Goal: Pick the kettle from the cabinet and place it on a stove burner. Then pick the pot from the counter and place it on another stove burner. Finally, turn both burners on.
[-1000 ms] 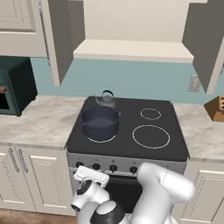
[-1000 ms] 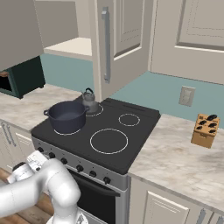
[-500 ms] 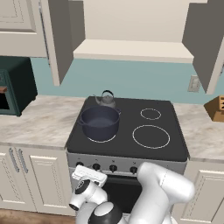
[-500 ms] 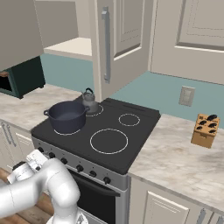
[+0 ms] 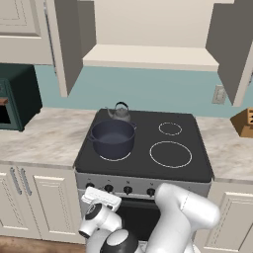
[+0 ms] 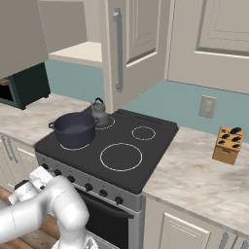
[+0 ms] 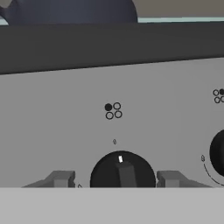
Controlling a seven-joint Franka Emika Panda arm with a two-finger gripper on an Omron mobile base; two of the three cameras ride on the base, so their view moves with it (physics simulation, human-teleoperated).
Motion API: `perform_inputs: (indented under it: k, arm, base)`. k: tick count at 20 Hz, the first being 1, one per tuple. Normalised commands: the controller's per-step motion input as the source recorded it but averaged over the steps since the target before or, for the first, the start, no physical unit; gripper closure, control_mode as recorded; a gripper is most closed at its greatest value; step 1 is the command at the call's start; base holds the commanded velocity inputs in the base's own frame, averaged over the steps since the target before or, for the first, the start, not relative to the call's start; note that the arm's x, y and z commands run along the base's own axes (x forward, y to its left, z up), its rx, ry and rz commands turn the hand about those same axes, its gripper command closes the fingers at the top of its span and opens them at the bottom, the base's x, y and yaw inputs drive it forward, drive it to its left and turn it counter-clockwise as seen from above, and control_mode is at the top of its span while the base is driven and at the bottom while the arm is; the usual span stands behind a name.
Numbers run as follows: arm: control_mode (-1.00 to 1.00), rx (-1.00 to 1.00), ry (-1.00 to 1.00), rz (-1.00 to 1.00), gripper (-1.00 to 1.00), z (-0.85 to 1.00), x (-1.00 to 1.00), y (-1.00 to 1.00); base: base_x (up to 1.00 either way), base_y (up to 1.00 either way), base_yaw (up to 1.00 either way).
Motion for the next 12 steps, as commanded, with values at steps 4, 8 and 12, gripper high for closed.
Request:
perform_inputs:
  k: [4, 8, 12]
  arm:
    - [-1.0, 0.0, -0.02, 0.0, 1.0, 0.0, 0.04, -0.07]
    - [-1.0, 0.0, -0.03, 0.01, 1.0, 0.0, 0.05, -0.01]
    - [-1.0, 0.0, -0.02, 0.02, 1.0, 0.0, 0.01, 0.0]
  base:
    - [0.0, 0.0, 0.0]
    - [0.0, 0.0, 0.0]
    - [0.0, 0.0, 0.0]
